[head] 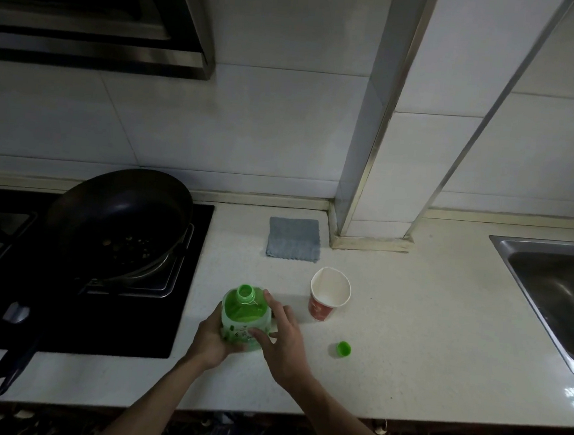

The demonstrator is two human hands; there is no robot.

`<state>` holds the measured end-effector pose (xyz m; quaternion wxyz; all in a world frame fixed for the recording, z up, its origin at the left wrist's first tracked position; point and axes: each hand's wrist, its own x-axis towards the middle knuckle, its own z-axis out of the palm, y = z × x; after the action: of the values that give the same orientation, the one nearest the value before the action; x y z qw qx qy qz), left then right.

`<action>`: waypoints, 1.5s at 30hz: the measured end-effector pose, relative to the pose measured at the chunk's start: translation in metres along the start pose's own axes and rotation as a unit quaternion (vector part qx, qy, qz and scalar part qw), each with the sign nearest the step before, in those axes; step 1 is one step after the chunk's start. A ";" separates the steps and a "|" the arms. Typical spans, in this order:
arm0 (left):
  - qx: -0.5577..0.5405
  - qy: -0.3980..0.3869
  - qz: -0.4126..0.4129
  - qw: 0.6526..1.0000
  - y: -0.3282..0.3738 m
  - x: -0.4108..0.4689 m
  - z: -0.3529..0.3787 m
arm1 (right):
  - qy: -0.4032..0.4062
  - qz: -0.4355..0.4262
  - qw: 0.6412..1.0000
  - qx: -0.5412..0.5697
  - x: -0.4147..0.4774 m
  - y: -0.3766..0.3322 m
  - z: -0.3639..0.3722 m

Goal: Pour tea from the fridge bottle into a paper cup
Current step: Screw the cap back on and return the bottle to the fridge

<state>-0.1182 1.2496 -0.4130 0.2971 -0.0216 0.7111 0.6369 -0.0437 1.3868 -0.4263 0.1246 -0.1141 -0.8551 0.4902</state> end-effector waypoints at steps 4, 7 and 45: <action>0.019 -0.027 0.007 0.999 -0.002 0.004 -0.004 | 0.012 -0.014 1.000 -0.006 -0.001 0.000 0.000; 0.040 -0.037 -0.001 0.999 -0.003 0.011 -0.009 | 0.020 -0.019 1.000 -0.007 -0.002 0.002 -0.001; 0.209 -0.021 0.040 0.977 -0.008 0.013 -0.015 | -0.036 0.235 0.936 -0.258 -0.036 0.117 -0.103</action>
<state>-0.1310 1.2388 -0.4258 0.2846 0.0829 0.8223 0.4858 0.0321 1.5171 -0.4810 -0.0586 -0.3228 -0.9046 0.2720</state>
